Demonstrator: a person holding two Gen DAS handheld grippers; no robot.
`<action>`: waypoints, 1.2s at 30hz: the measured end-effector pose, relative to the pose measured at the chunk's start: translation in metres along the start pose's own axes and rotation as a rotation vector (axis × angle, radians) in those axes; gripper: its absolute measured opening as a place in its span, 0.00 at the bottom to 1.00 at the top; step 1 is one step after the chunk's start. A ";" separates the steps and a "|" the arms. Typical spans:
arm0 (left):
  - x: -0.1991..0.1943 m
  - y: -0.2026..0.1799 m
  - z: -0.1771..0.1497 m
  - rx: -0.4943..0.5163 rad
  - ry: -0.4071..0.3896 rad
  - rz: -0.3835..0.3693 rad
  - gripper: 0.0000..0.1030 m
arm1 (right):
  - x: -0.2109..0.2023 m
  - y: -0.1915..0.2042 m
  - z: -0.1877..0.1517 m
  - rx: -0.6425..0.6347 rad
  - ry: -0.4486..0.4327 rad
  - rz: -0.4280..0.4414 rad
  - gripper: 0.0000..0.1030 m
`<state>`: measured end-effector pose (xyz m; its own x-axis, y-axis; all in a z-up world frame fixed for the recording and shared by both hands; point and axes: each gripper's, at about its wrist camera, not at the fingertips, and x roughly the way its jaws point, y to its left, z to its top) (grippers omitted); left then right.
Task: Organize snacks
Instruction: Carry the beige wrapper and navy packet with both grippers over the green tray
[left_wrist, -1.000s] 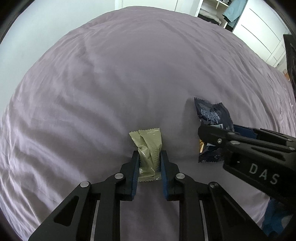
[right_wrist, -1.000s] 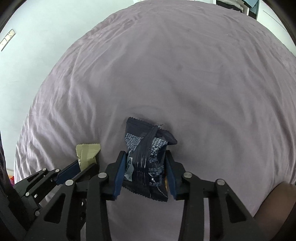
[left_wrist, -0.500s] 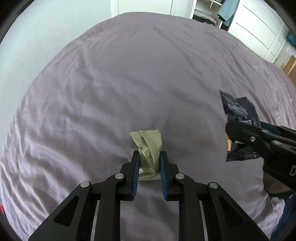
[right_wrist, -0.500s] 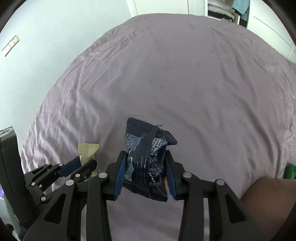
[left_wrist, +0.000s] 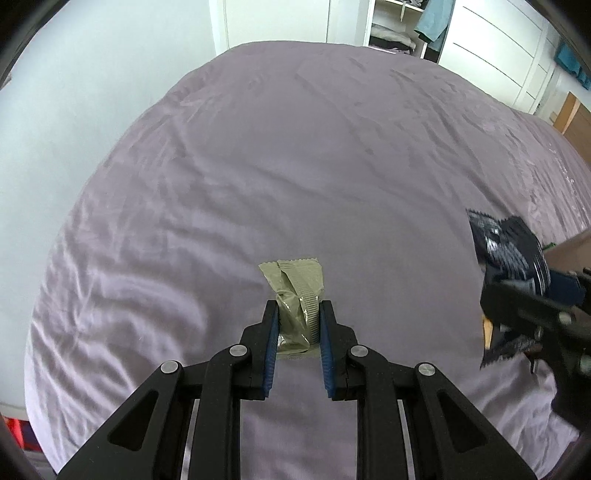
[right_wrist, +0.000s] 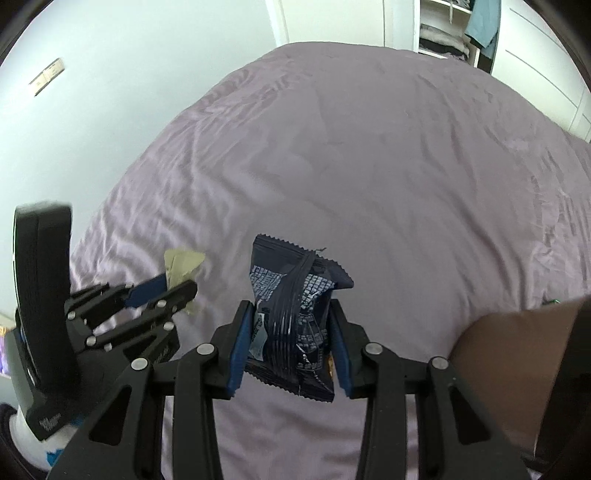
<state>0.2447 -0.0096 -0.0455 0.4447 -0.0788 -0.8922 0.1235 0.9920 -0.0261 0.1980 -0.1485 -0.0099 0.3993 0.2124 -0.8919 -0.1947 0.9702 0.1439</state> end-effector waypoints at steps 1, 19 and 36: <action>-0.005 -0.002 -0.002 0.003 -0.001 0.001 0.16 | -0.005 0.001 -0.005 -0.001 0.002 0.003 0.00; -0.061 -0.030 -0.056 0.094 0.028 -0.015 0.16 | -0.064 -0.004 -0.088 -0.009 0.053 0.005 0.00; -0.082 -0.089 -0.091 0.338 0.092 -0.045 0.16 | -0.090 -0.047 -0.173 0.088 0.140 -0.018 0.00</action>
<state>0.1165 -0.0824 -0.0111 0.3525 -0.0971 -0.9308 0.4342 0.8980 0.0708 0.0156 -0.2332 -0.0103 0.2718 0.1830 -0.9448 -0.1069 0.9814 0.1593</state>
